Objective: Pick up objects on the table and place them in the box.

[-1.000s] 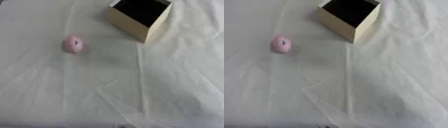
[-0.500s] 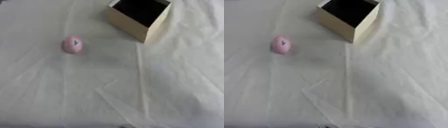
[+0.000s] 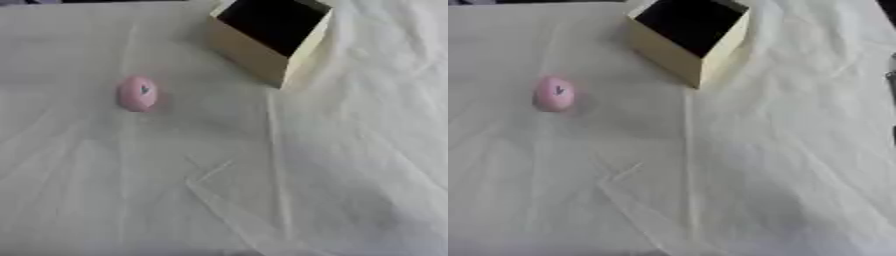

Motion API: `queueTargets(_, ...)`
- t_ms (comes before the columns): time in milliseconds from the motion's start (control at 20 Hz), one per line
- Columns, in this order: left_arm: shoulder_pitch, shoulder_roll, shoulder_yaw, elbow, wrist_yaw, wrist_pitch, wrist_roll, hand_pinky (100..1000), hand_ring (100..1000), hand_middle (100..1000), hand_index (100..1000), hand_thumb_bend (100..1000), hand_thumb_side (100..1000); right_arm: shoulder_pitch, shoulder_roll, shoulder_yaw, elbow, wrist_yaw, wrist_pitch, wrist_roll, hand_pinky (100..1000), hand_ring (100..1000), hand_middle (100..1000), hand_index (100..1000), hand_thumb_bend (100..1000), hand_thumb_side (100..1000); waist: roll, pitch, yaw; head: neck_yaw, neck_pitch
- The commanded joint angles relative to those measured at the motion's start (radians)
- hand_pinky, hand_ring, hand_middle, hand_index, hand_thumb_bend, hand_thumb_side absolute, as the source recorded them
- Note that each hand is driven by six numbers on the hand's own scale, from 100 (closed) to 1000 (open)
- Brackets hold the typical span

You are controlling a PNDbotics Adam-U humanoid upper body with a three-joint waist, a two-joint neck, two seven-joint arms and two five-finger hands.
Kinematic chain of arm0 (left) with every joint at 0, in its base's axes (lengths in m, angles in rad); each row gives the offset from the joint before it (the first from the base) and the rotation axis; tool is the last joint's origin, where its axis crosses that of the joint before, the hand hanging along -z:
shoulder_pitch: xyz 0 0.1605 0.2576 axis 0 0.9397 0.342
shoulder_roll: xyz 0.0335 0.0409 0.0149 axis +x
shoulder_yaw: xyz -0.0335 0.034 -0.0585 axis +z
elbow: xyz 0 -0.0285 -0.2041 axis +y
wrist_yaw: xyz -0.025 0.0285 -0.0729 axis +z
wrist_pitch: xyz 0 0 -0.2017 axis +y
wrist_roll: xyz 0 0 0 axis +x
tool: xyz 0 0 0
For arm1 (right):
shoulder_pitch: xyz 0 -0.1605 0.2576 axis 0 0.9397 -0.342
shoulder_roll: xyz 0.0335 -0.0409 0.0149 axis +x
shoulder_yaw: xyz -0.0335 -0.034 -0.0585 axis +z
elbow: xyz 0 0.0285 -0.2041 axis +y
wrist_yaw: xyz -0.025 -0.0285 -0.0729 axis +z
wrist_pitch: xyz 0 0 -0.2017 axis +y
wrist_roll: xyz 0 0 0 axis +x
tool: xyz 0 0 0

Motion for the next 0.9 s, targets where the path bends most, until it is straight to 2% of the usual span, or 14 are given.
queueTargets(50,-0.041,-0.009,-0.022,0.080,-0.031,-0.038,-0.053,752,812,803,884,220,644,-0.013,-0.024,-0.001,-0.012,-0.005,-0.001,0.004,804,642,604,776,100,777,0.002,-0.025,-0.002,-0.003,-0.016)
queueTargets(150,-0.049,-0.021,-0.032,0.107,-0.045,-0.064,-0.093,767,830,813,888,296,590,-0.014,-0.023,-0.001,-0.013,-0.006,-0.001,0.004,804,642,604,776,100,778,0.004,-0.025,-0.006,-0.015,-0.022)
queueTargets(200,-0.052,-0.025,-0.033,0.116,-0.051,-0.075,-0.118,775,836,813,884,328,516,-0.015,-0.021,-0.001,-0.014,-0.006,-0.001,0.004,804,642,604,776,100,778,0.005,-0.025,-0.008,-0.020,-0.024)
queueTargets(350,-0.059,-0.035,-0.031,0.131,-0.056,-0.097,-0.184,797,853,818,883,393,409,-0.015,-0.019,-0.001,-0.014,-0.008,-0.001,0.005,804,642,604,776,100,779,0.007,-0.024,-0.012,-0.027,-0.026)
queueTargets(550,-0.067,-0.039,-0.032,0.129,-0.102,-0.121,-0.255,809,874,817,863,494,395,-0.014,-0.017,-0.001,-0.015,-0.009,0.000,0.006,804,642,604,776,100,780,0.010,-0.024,-0.015,-0.028,-0.027)
queueTargets(700,-0.064,-0.040,-0.039,0.127,-0.139,-0.146,-0.303,820,889,819,865,491,361,-0.014,-0.015,-0.001,-0.016,-0.010,0.000,0.006,804,642,604,776,100,780,0.012,-0.025,-0.017,-0.029,-0.027)
queueTargets(900,-0.056,-0.041,-0.042,0.132,-0.151,-0.173,-0.346,811,888,823,863,412,254,-0.011,-0.013,-0.002,-0.017,-0.010,0.001,0.005,804,642,604,776,100,782,0.014,-0.025,-0.021,-0.029,-0.025)
